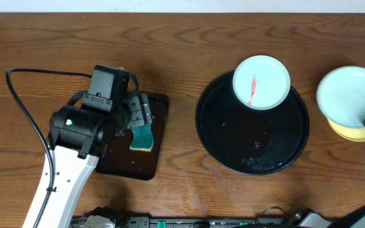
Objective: Clean dirty plates on tray and stack at the side
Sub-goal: 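Pull the remaining pale green plate to the tray center with right gripper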
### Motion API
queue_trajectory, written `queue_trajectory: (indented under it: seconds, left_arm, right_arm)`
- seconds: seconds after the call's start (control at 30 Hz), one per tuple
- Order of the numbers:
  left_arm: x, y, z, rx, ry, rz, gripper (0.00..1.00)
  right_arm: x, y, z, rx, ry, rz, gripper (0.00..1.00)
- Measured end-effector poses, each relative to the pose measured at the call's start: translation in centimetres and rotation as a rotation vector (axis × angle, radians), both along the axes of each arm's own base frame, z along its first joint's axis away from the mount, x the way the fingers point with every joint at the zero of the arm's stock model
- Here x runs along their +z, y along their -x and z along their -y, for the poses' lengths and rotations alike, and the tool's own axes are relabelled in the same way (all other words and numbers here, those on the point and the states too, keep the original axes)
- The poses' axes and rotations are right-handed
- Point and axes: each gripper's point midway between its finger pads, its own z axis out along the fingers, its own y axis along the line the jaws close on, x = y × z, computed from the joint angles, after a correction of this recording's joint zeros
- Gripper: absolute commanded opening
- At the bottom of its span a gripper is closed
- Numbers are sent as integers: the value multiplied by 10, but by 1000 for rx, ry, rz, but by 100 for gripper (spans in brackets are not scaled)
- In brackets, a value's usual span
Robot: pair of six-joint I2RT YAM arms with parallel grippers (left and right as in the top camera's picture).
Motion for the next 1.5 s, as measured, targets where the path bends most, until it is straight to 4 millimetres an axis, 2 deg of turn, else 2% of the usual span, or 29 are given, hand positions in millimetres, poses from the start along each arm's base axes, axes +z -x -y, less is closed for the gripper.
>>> queue_trajectory:
  seconds: [0.1,0.2,0.27,0.3,0.33,0.43,0.5,0.53,0.63,0.73,0.8,0.83,0.9,1.0,1.1,1.3,1.5]
  left_arm:
    - [0,0,0,0,0,0,83]
    - [0,0,0,0,0,-1,83]
    - [0,0,0,0,0,0,83]
    - [0,0,0,0,0,0,83]
    - [0,0,0,0,0,-1,83]
    - [0,0,0,0,0,0,83]
    - [0,0,0,0,0,0,83]
    - [0,0,0,0,0,0,83]
    - [0,0,0,0,0,0,83]
    - [0,0,0,0,0,0,83]
    - [0,0,0,0,0,0,83]
    - [0,0,0,0,0,0,83]
    - [0,0,0,0,0,0,83]
    - [0,0,0,0,0,0,83]
    - [0,0,0,0,0,0,83]
    - [0,0,0,0,1,-1,83]
    - [0,0,0,0,0,0,83]
  right_arm:
    - [-35,9,23,-77,-73,-37,1]
    - [-70,18,33,-124,-146,-83,3]
    - [-82,21,37,-137,-166,-98,15]
    - [-85,21,38,-134,-167,-97,25]
    - [-85,18,41,-125,-162,-82,31]
    - [-70,0,40,-55,-145,5,41]
    - [-53,-16,32,16,-142,80,44]
    - [-45,-24,26,50,-141,110,44]
    - [-2,-60,-14,237,-101,219,46]
    - [42,-95,-80,494,-18,302,49]
    - [55,-109,-128,651,29,311,51]
    - [54,-114,-148,709,52,297,52]
    - [43,-119,-180,795,102,240,54]
    - [20,-131,-205,853,221,141,55]
    - [-3,-146,-207,863,338,75,54]
    - [-42,-168,-198,852,425,27,47]
    - [-89,-172,-197,870,398,-33,42]
